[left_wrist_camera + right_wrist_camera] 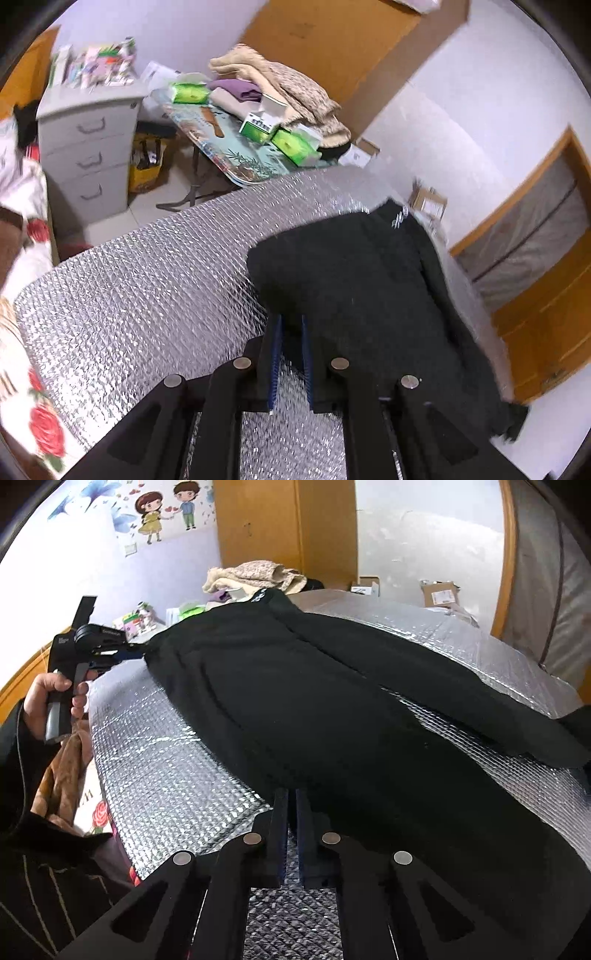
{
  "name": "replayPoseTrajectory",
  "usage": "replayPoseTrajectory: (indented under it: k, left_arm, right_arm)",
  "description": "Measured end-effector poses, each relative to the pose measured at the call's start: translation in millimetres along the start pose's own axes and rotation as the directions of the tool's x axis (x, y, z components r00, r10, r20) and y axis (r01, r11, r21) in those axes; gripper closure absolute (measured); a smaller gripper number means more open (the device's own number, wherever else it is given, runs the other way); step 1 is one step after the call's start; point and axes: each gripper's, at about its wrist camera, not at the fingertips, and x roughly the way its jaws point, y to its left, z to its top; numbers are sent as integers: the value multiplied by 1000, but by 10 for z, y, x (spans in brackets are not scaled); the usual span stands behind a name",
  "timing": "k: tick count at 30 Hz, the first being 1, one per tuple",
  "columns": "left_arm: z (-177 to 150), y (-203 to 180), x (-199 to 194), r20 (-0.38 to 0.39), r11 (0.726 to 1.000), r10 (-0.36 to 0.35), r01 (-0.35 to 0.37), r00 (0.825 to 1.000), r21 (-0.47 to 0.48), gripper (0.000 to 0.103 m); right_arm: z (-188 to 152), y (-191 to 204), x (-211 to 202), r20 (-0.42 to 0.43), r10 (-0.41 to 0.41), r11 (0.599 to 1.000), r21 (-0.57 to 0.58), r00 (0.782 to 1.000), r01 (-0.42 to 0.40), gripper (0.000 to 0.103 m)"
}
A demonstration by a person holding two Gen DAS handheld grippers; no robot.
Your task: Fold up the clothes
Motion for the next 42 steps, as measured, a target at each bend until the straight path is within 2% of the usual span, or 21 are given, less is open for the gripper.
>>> replayPoseTrajectory:
  k: [2,4,6,9,11,12,13,15,16,17,21,25,27,29,31,35,39,42]
  left_arm:
    - [37,24,29,10,1000,-3,3,1000,-2,84]
    - [71,44,144,-16,1000,5,-5,1000,-2,78]
    - [74,75,259,-50,1000,-8,7,999,-22,75]
    - [76,38,293,-41,1000,0,0,999,-6,75]
    - [83,1,315,-49,1000,15,-14,999,14,76]
    - [96,-23,306,-56,999,22,-20,998,26,84]
    - [98,-32,291,-60,999,19,-18,998,31,98]
    - [90,-55,183,-44,999,16,-14,999,51,98]
    - [83,-68,110,-30,998,15,-13,999,64,99]
    - [77,-80,36,-15,997,13,-12,1000,76,99]
    - [60,-88,-278,4,993,11,-11,1000,118,99]
    - [29,92,-336,-13,991,73,-72,997,114,99]
    - [23,219,-257,-44,991,106,-102,993,87,99]
    - [-6,275,-194,-77,993,103,-98,992,65,99]
    - [-27,260,-202,-77,993,104,-98,992,70,98]
    - [-8,157,-358,-15,990,112,-111,994,89,98]
    - [24,-42,-537,72,982,116,-125,991,144,98]
    - [-47,-263,-583,86,970,93,-110,992,219,98]
  right_arm:
    - [6,-23,0,0,-7,1000,4,1000,7,99]
    - [13,-31,5,-2,-9,1000,4,1000,9,99]
    - [17,-38,15,-4,-8,1000,7,1000,8,99]
    - [28,-48,28,-8,-11,1000,12,1000,11,97]
    - [24,-46,36,-15,-16,1000,6,1000,16,89]
    - [19,-37,44,-18,-17,1000,-1,1000,17,88]
    - [10,-25,47,-21,-17,1000,-6,1000,17,87]
    - [-33,-6,18,-26,-4,1000,-17,1000,3,87]
    - [-45,8,8,-27,4,1000,-24,1000,-4,91]
    - [-44,19,3,-29,8,999,-31,1000,-9,99]
    - [29,-34,-117,-7,28,999,-32,1000,-28,100]
    - [109,-230,-409,73,68,998,6,995,-68,100]
    - [99,-330,-455,74,41,999,24,996,-43,99]
    - [72,-421,-442,48,-12,998,54,999,9,96]
    - [12,-469,-458,28,-26,997,68,999,24,92]
    - [-99,-415,-509,19,-15,1000,22,1000,15,81]
    - [-105,-496,-415,3,-100,993,67,995,99,80]
    - [-53,-737,-329,3,-163,979,124,987,161,79]
